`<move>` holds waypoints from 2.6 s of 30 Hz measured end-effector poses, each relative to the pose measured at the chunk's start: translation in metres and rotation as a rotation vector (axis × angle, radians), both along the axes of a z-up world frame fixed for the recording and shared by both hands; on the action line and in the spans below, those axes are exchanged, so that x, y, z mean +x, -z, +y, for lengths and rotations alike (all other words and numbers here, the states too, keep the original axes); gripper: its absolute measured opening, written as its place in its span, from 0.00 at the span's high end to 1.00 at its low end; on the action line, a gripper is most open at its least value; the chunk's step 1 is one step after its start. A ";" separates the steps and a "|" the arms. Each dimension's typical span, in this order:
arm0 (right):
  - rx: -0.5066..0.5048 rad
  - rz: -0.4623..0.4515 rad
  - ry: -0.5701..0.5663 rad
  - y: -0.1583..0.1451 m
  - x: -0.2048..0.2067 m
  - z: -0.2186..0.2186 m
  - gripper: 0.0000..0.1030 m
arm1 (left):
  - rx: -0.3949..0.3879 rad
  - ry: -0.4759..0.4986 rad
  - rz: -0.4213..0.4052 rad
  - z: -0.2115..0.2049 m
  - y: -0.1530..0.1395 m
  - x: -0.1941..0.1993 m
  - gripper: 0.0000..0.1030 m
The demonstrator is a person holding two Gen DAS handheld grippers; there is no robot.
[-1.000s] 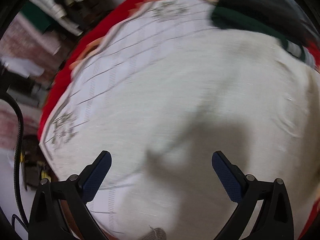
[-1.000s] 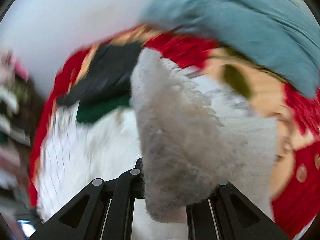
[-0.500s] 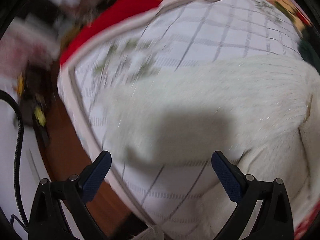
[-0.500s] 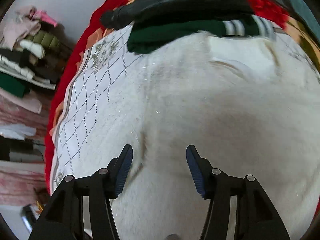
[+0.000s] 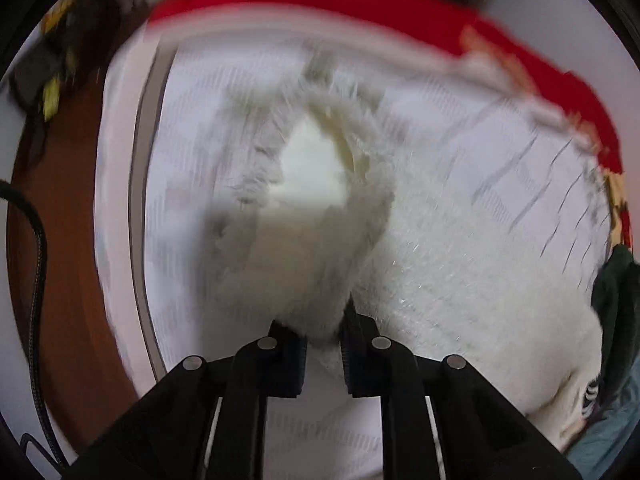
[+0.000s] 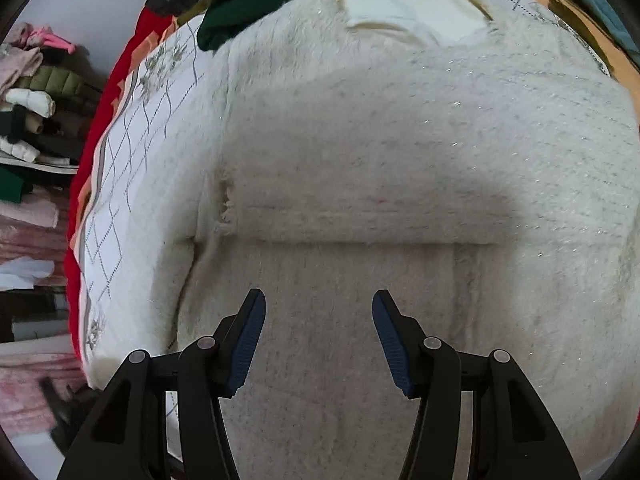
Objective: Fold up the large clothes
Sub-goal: 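Grasp the other sleeve cuff with the left tool, then lift that sleeve and fold it across the cardigan body with the left tool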
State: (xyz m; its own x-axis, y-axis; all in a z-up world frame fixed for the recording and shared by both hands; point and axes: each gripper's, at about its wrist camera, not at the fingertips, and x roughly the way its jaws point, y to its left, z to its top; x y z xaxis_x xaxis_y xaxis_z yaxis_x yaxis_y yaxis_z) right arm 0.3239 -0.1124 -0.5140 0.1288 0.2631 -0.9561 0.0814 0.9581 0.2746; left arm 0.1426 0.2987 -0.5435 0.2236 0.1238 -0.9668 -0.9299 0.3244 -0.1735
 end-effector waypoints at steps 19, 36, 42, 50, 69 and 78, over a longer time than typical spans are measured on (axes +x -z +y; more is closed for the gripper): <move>-0.044 -0.020 0.015 0.011 0.017 0.033 0.27 | -0.094 -0.111 -0.267 0.056 0.038 0.061 0.54; -0.186 0.045 0.030 0.048 0.102 0.046 0.58 | 0.393 0.359 -0.320 0.016 -0.115 0.166 0.93; -0.136 -0.026 0.074 -0.002 0.096 -0.005 0.53 | 0.481 0.602 -0.345 -0.080 -0.161 0.187 0.94; -0.143 -0.022 0.250 -0.040 0.048 -0.162 0.51 | 0.314 0.995 -0.442 -0.299 -0.172 0.223 0.94; -0.130 0.071 0.432 -0.026 -0.064 -0.346 0.34 | 0.052 1.365 -0.139 -0.483 -0.066 0.228 0.11; 0.064 0.006 0.288 -0.076 0.001 -0.300 0.34 | 0.358 1.118 -0.067 -0.376 -0.117 0.244 0.11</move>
